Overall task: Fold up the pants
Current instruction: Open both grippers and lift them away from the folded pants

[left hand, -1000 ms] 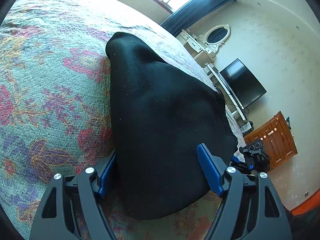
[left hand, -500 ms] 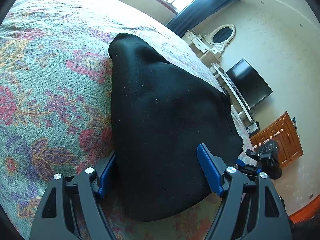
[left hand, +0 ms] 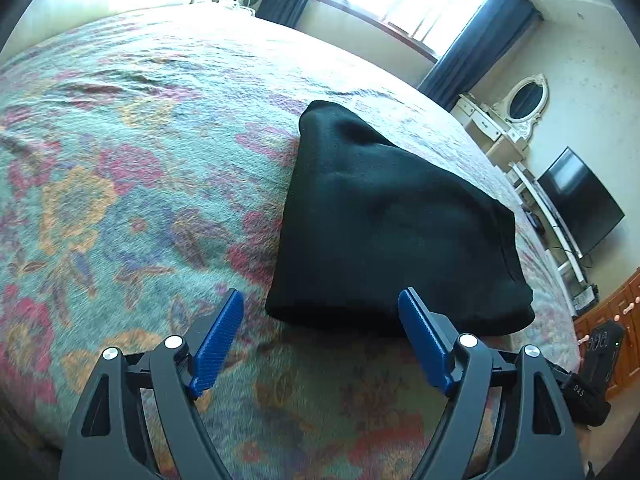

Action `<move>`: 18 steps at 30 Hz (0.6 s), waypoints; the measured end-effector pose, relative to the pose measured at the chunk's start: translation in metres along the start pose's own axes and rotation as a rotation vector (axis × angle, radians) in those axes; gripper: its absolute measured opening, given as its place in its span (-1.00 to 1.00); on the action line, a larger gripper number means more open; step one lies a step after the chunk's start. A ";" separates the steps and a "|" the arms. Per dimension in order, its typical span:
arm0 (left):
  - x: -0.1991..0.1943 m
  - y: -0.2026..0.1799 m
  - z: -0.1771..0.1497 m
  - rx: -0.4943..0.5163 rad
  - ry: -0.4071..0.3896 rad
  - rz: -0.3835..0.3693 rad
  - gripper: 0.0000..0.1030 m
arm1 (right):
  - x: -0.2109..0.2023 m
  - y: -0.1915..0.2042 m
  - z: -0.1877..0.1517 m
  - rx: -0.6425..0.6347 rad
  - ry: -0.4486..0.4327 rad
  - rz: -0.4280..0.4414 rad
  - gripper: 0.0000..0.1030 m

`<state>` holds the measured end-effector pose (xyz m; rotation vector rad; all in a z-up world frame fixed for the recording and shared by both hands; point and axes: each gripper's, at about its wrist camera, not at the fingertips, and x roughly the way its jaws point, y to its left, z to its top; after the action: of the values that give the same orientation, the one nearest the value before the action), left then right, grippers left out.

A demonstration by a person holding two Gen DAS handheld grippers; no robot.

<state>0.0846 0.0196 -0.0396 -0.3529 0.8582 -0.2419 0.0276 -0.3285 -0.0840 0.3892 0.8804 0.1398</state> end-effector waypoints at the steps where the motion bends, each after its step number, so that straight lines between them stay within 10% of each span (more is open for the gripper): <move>1: -0.006 -0.005 -0.004 0.020 -0.009 0.032 0.52 | -0.001 0.003 -0.003 -0.009 -0.003 -0.017 0.78; 18: -0.045 -0.064 -0.054 0.198 -0.052 0.232 0.52 | -0.036 0.057 -0.023 -0.158 -0.104 -0.103 0.80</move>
<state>0.0098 -0.0347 -0.0154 -0.0730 0.8082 -0.1000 -0.0104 -0.2795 -0.0486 0.2020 0.7794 0.0927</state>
